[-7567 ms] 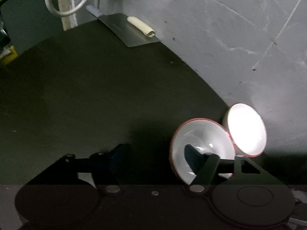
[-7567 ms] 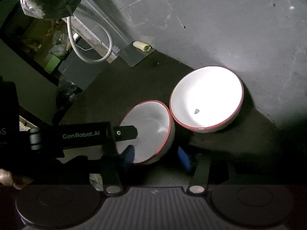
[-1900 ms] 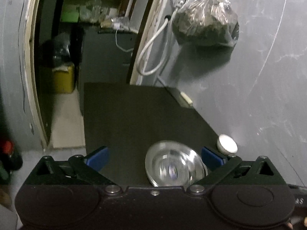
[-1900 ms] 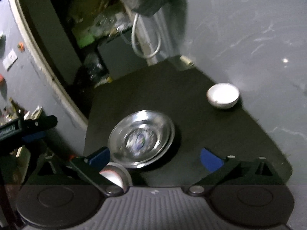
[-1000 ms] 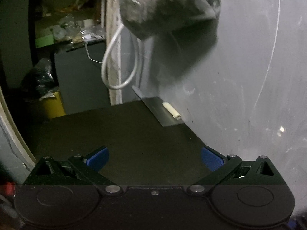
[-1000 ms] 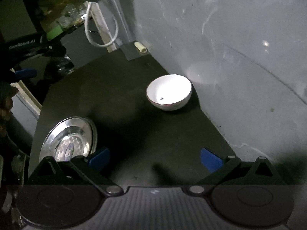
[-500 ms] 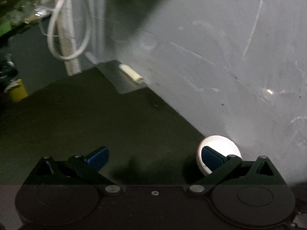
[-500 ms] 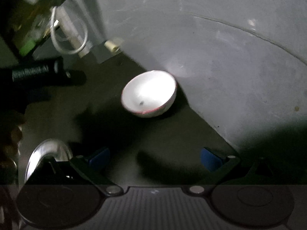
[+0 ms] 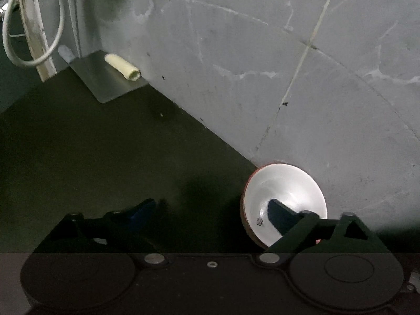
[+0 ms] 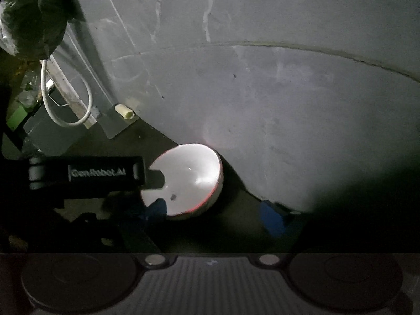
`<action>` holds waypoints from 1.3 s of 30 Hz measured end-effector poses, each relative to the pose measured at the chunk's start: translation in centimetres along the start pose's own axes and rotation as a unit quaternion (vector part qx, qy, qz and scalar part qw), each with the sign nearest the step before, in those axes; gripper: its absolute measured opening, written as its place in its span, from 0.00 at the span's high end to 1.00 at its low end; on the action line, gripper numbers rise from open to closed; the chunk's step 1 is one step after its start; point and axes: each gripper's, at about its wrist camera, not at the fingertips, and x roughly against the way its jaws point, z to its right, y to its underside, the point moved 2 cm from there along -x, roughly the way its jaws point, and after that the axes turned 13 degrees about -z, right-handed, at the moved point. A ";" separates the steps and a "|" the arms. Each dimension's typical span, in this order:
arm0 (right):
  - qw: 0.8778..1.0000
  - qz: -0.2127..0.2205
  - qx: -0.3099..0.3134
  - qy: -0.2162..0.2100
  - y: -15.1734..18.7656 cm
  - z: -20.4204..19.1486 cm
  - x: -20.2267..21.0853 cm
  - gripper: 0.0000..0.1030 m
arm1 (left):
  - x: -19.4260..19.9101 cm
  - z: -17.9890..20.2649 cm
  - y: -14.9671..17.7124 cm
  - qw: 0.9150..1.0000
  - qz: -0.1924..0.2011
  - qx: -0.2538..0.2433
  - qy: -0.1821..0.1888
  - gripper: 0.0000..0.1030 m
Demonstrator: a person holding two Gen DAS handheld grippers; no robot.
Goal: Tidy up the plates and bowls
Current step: 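Close both grippers on the rim of the second white bowl, then lift the second white bowl with both grippers toward the steel bowl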
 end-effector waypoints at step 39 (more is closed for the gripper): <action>0.988 0.086 0.092 -0.085 0.6 -3.0 9.0 0.70 | 12.7 2.8 4.9 0.991 0.126 0.009 0.044 0.85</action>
